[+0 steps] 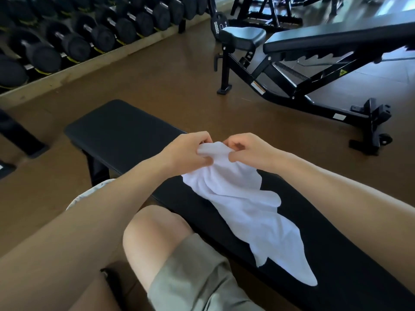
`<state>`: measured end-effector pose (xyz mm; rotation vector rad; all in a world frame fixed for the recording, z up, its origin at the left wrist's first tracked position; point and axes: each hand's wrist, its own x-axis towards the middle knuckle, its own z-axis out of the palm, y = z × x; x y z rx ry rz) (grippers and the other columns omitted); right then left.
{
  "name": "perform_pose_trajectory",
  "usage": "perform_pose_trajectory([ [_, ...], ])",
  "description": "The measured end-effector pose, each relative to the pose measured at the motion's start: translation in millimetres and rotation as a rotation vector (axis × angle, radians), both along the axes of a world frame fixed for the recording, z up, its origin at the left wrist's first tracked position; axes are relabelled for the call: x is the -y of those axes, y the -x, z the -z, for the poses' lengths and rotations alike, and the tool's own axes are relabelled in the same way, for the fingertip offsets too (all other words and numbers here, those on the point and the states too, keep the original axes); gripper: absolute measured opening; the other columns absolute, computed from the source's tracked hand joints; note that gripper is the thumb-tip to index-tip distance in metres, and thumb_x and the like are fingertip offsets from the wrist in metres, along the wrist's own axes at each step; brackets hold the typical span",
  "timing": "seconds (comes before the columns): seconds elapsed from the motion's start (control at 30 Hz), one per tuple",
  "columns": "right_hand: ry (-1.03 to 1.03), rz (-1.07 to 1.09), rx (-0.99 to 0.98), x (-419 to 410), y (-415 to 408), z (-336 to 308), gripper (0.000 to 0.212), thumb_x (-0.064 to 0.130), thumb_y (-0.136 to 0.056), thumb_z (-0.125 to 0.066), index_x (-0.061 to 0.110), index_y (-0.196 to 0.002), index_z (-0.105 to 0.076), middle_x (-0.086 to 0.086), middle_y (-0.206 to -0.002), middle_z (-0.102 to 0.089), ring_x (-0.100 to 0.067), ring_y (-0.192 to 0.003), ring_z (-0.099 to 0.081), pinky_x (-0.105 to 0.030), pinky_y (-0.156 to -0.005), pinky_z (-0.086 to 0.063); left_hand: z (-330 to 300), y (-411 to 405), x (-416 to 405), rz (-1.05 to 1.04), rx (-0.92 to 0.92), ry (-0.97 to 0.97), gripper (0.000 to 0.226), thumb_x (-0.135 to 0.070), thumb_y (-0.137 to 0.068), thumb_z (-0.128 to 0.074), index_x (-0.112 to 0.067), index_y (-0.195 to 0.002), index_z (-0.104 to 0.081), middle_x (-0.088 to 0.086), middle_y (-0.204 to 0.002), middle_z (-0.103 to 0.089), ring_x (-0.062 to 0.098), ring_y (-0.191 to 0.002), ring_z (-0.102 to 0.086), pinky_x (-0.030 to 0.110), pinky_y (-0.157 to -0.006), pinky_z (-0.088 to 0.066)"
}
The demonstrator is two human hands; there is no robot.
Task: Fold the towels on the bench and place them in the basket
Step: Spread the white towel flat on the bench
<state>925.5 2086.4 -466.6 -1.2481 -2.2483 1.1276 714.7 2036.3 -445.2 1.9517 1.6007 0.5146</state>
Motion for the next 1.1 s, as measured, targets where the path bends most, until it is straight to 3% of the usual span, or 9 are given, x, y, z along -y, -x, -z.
perform_pose_trajectory([
  [0.1,0.007,-0.029,-0.106,-4,9,-9,0.021,0.002,-0.072,-0.068,0.013,-0.076,-0.05,0.005,-0.128,-0.067,-0.007,-0.119,-0.061,-0.031,-0.089,-0.054,-4,5,-1,0.028,0.019,-0.012,0.016,-0.017,-0.082,-0.073,-0.023,-0.087,-0.059,-0.007,-0.082,-0.061,0.005,-0.073,-0.054,0.018,-0.061,-0.042],
  [0.23,-0.061,-0.074,-0.078,-4,24,-14,0.028,-0.001,-0.076,-0.073,0.01,-0.09,-0.05,-0.001,-0.076,-0.06,-0.012,-0.068,-0.05,-0.036,-0.069,-0.045,-12,6,-4,0.018,0.047,-0.077,0.02,-0.013,-0.081,-0.074,-0.022,-0.085,-0.056,-0.01,-0.079,-0.057,0.001,-0.067,-0.048,0.011,-0.057,-0.038],
  [0.4,-0.284,0.015,-0.037,-5,28,-18,0.022,0.005,-0.079,-0.069,0.02,-0.091,-0.059,0.002,-0.073,-0.059,-0.006,-0.062,-0.049,-0.018,-0.057,-0.041,-8,21,-6,-0.015,-0.176,0.064,0.013,-0.017,-0.09,-0.064,-0.019,-0.097,-0.053,-0.001,-0.09,-0.06,0.016,-0.077,-0.053,0.027,-0.062,-0.041],
  [0.53,-0.445,0.029,0.126,-7,27,-26,0.016,0.004,-0.085,-0.06,0.019,-0.085,-0.061,0.008,-0.063,-0.052,-0.009,-0.057,-0.049,-0.024,-0.054,-0.04,-1,36,-7,-0.131,-0.188,0.07,0.011,-0.02,-0.097,-0.055,-0.012,-0.092,-0.059,0.004,-0.088,-0.062,0.02,-0.075,-0.054,0.029,-0.061,-0.04],
  [0.67,-0.388,0.061,0.412,-18,20,-27,0.022,0.007,-0.084,-0.065,0.022,-0.1,-0.062,0.006,-0.091,-0.06,-0.019,-0.086,-0.062,-0.032,-0.063,-0.05,-6,43,-5,-0.245,-0.035,-0.019,0.018,-0.024,-0.1,-0.05,-0.013,-0.089,-0.059,0.003,-0.083,-0.061,0.016,-0.07,-0.051,0.028,-0.06,-0.039],
  [0.8,-0.152,-0.109,0.068,-4,41,-37,0.069,0.003,-0.081,-0.073,0.022,-0.143,-0.051,0.008,-0.135,-0.056,-0.004,-0.123,-0.052,-0.022,-0.099,-0.045,-16,31,-2,-0.185,0.054,-0.104,0.022,-0.023,-0.098,-0.055,-0.017,-0.077,-0.052,-0.005,-0.067,-0.049,0.006,-0.058,-0.038,0.018,-0.052,-0.029],
  [0.87,-0.119,-0.112,-0.098,0,53,-42,0.055,0.004,-0.081,-0.073,0.018,-0.133,-0.058,0.005,-0.12,-0.069,-0.009,-0.113,-0.065,-0.033,-0.097,-0.055,-18,25,-2,-0.145,0.056,-0.132,0.029,-0.021,-0.095,-0.061,-0.021,-0.07,-0.048,-0.008,-0.063,-0.047,0.003,-0.053,-0.038,0.014,-0.049,-0.029],
  [0.97,-0.115,-0.065,-0.078,-1,55,-49,0.039,0.003,-0.078,-0.074,0.017,-0.114,-0.065,0.003,-0.091,-0.074,-0.016,-0.087,-0.071,-0.046,-0.087,-0.059,-22,28,-2,-0.114,0.034,-0.163,0.028,-0.026,-0.091,-0.068,-0.021,-0.07,-0.051,-0.008,-0.065,-0.051,0.004,-0.056,-0.041,0.015,-0.052,-0.031],
  [1.1,-0.142,-0.098,0.042,1,56,-50,0.021,0.01,-0.081,-0.071,0.022,-0.098,-0.074,0.004,-0.086,-0.07,-0.009,-0.078,-0.064,-0.032,-0.076,-0.056,-26,41,2,-0.099,-0.015,-0.15,0.025,-0.032,-0.088,-0.071,-0.017,-0.075,-0.056,-0.007,-0.065,-0.051,0.008,-0.057,-0.04,0.022,-0.053,-0.032],
])
